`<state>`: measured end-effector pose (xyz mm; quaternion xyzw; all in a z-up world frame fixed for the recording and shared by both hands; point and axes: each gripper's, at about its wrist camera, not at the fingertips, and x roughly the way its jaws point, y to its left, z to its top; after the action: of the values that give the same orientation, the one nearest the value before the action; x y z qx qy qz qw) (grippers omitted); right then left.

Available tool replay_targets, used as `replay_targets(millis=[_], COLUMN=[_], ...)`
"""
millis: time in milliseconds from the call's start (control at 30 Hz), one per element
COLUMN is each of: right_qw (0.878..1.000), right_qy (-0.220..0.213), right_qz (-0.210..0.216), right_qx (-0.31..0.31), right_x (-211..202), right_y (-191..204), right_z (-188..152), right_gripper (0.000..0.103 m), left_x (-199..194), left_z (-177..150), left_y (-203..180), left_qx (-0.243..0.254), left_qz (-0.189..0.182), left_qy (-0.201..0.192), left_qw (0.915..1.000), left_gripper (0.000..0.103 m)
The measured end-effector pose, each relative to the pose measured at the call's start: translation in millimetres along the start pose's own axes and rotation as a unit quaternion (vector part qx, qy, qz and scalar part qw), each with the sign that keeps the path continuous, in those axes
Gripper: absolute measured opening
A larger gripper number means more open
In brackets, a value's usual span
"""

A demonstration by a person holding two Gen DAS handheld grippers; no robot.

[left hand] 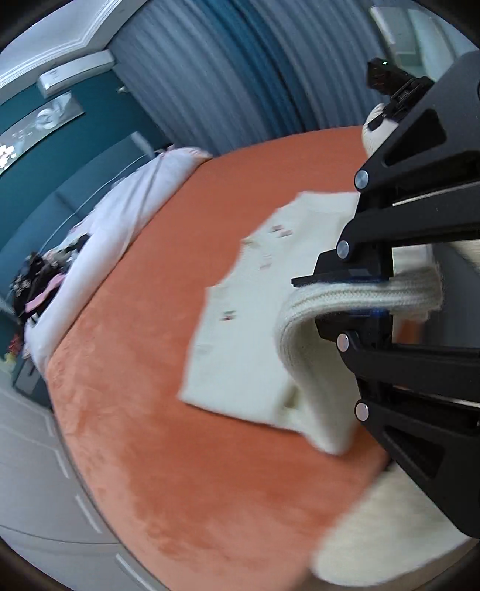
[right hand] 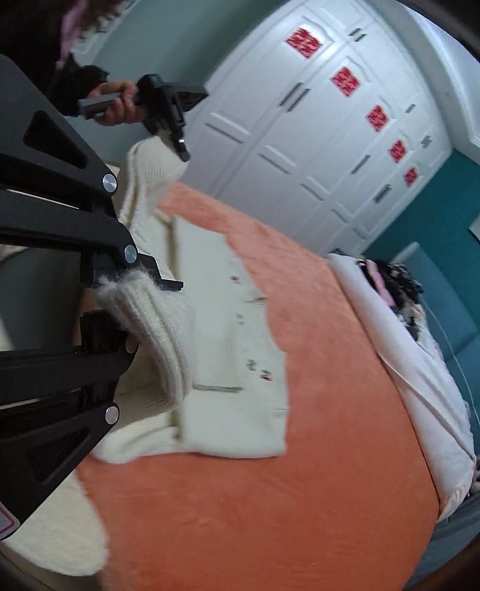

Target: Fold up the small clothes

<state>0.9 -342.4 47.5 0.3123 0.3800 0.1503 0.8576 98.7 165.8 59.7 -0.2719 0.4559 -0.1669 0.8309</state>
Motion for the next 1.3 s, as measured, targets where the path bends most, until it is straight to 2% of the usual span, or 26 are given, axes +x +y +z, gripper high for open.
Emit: replay_targets(millis=[33, 100, 167, 233, 267, 300, 333, 367, 400, 433, 500, 600, 733, 767, 800, 833, 867, 900, 933, 1033, 1067, 1133, 1167, 1200, 1267, 1300], right_qw=[1.0, 0.998, 0.994, 0.988, 0.985, 0.982, 0.98, 0.979, 0.979, 0.981, 0.984, 0.982, 0.974, 0.972, 0.972, 0.973, 0.973, 0.975, 0.979, 0.991, 0.991, 0.987, 0.986, 0.984, 0.976, 0.969], right_qy=[-0.02, -0.036, -0.034, -0.031, -0.036, -0.048, -0.059, -0.073, -0.083, -0.089, -0.072, -0.028, 0.001, 0.008, 0.014, 0.023, 0.031, 0.039, 0.028, -0.048, -0.072, -0.102, -0.095, -0.068, 0.012, 0.052], right_qz=[-0.008, -0.018, -0.033, -0.076, -0.086, -0.081, -0.076, -0.081, -0.091, -0.111, -0.138, -0.18, -0.224, -0.231, -0.232, -0.23, -0.227, -0.22, -0.201, -0.12, -0.107, -0.109, -0.126, -0.163, -0.217, -0.238], right_qx=[0.015, 0.055, 0.099, 0.128, 0.144, 0.163, 0.173, 0.173, 0.161, 0.135, 0.086, 0.054, 0.037, 0.036, 0.033, 0.026, 0.014, 0.0, -0.008, -0.036, -0.047, -0.051, -0.044, -0.036, 0.004, 0.029], right_x=[17.2, 53.3, 86.4, 110.6, 114.3, 113.1, 108.1, 101.2, 96.0, 89.5, 90.3, 115.9, 147.6, 157.3, 163.8, 167.2, 171.6, 173.8, 161.1, 112.5, 98.9, 93.0, 102.3, 123.8, 169.5, 189.9], right_y=[-10.1, -36.9, -61.5, -77.8, -83.4, -88.4, -89.1, -87.9, -83.3, -78.3, -71.4, -77.8, -90.0, -91.7, -91.8, -90.4, -85.3, -77.4, -71.1, -28.2, -16.9, -15.9, -27.2, -47.9, -98.8, -122.7], right_z=[18.2, 41.8, 54.3, 57.7, 58.3, 59.1, 57.8, 57.6, 55.8, 55.7, 55.7, 59.5, 60.5, 63.1, 63.4, 59.7, 60.2, 63.3, 59.5, 76.7, 84.8, 95.3, 98.2, 99.0, 89.7, 81.8], right_gripper=[0.008, 0.009, 0.014, 0.017, 0.017, 0.021, 0.03, 0.052, 0.064, 0.065, 0.065, 0.065, 0.065, 0.065, 0.061, 0.054, 0.014, 0.01, 0.009, 0.008, 0.008, 0.008, 0.008, 0.008, 0.008, 0.007], left_x=[20.9, 53.3, 96.5, 118.8, 118.9, 114.7, 105.8, 94.2, 84.9, 78.3, 77.4, 100.9, 152.7, 162.5, 170.6, 176.8, 177.1, 170.2, 158.0, 115.6, 106.1, 111.2, 124.5, 145.6, 185.8, 198.3], left_z=[16.9, 36.8, 46.5, 45.7, 43.9, 42.1, 40.5, 33.5, 29.8, 26.4, 21.1, 20.9, 29.7, 31.3, 33.1, 35.5, 39.2, 40.8, 45.1, 58.4, 63.7, 71.7, 74.1, 74.1, 66.6, 59.0], left_y=[0.5, 4.2, 13.4, 24.6, 31.1, 35.8, 38.7, 42.6, 43.1, 42.0, 40.3, 36.3, 36.9, 39.9, 42.6, 45.1, 45.8, 42.3, 36.8, 13.6, 8.5, 9.9, 16.3, 28.8, 54.2, 61.6], left_qx=[-0.001, -0.013, -0.023, -0.027, -0.028, -0.028, -0.029, -0.026, -0.013, 0.006, 0.046, 0.084, 0.095, 0.088, 0.079, 0.072, 0.066, 0.061, 0.06, 0.067, 0.069, 0.072, 0.074, 0.068, 0.052, 0.054], left_qz=[0.001, 0.032, 0.054, 0.117, 0.135, 0.142, 0.133, 0.124, 0.12, 0.124, 0.143, 0.16, 0.177, 0.178, 0.178, 0.18, 0.172, 0.163, 0.15, 0.112, 0.11, 0.143, 0.161, 0.175, 0.209, 0.221], left_qy=[-0.006, -0.014, 0.004, 0.001, -0.01, -0.022, -0.037, -0.049, -0.057, -0.06, -0.055, -0.028, 0.021, 0.031, 0.04, 0.05, 0.053, 0.05, 0.034, -0.013, -0.025, -0.032, -0.018, 0.008, 0.06, 0.07], left_qw=[1.0, 0.9993, 0.9983, 0.9928, 0.9903, 0.9893, 0.99, 0.9907, 0.991, 0.9904, 0.9871, 0.9831, 0.9794, 0.9796, 0.9801, 0.9797, 0.9814, 0.9835, 0.9863, 0.9913, 0.9913, 0.9865, 0.9841, 0.9823, 0.9746, 0.9712], left_gripper=[0.008, 0.009, 0.013, 0.02, 0.029, 0.042, 0.05, 0.063, 0.068, 0.074, 0.08, 0.081, 0.081, 0.073, 0.047, 0.034, 0.012, 0.01, 0.008, 0.007, 0.007, 0.007, 0.008, 0.008, 0.008, 0.008])
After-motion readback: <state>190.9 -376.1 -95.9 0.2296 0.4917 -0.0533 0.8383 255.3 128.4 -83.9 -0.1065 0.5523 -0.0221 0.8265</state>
